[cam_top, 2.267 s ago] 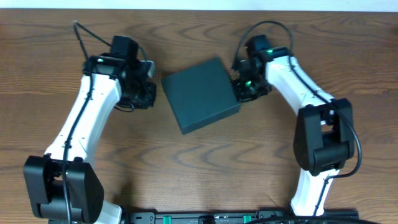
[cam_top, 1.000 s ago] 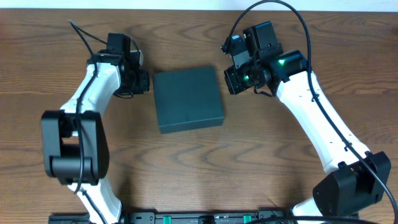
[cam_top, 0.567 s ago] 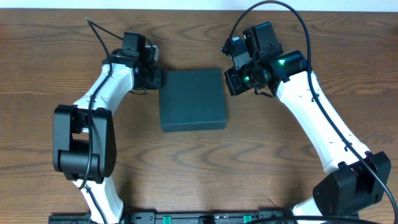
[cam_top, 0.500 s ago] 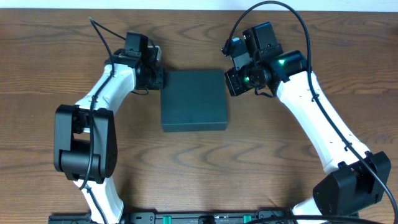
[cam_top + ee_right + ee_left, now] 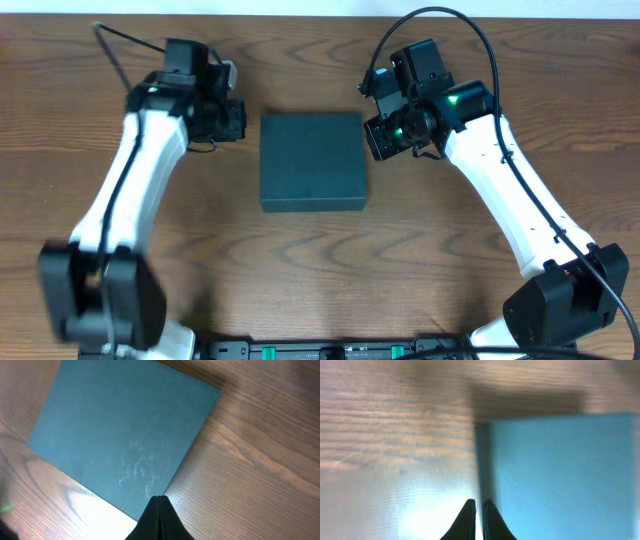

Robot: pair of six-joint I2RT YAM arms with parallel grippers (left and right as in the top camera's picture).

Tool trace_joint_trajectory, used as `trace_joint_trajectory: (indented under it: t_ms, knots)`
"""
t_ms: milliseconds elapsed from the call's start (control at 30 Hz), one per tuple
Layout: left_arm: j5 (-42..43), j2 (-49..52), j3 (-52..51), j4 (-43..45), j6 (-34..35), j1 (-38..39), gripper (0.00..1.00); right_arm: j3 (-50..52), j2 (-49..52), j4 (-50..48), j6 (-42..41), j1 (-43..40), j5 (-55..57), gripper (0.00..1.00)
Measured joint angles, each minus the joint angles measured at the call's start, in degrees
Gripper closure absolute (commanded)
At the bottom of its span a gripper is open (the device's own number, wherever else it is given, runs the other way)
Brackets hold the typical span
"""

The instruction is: Pack container

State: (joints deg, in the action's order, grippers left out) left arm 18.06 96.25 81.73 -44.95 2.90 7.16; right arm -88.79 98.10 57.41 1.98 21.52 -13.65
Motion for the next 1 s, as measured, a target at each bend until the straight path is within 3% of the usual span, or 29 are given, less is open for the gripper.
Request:
trace_joint_trajectory:
  t_ms: [133,300,533,767,1000]
  knots:
    - [0.0,-5.9,1.2,-4.3,-0.9,5.1,0.94,0.0,0.7,0.2,0.0,0.0,-0.6,0.99]
    - [0.0,-4.0,-0.1,-4.9,-1.7,10.3,0.94,0.1,5.3,0.1,0.3,0.6,-1.9,0.99]
    - [-0.3,3.3,-1.6,-4.3,-1.9,10.6,0.94,0.1,14.4,-1.8,0.9,1.3,-3.2,0.99]
    - [-0.5,9.6,-1.6,-3.9,-2.4,10.6,0.94,0.0,14.6,-2.1,1.2,1.2,-3.5,0.99]
    - [-0.3,9.2,-1.4,-5.1,-2.8,10.5,0.94,0.2,13.7,-1.8,1.2,1.2,-3.3,0.99]
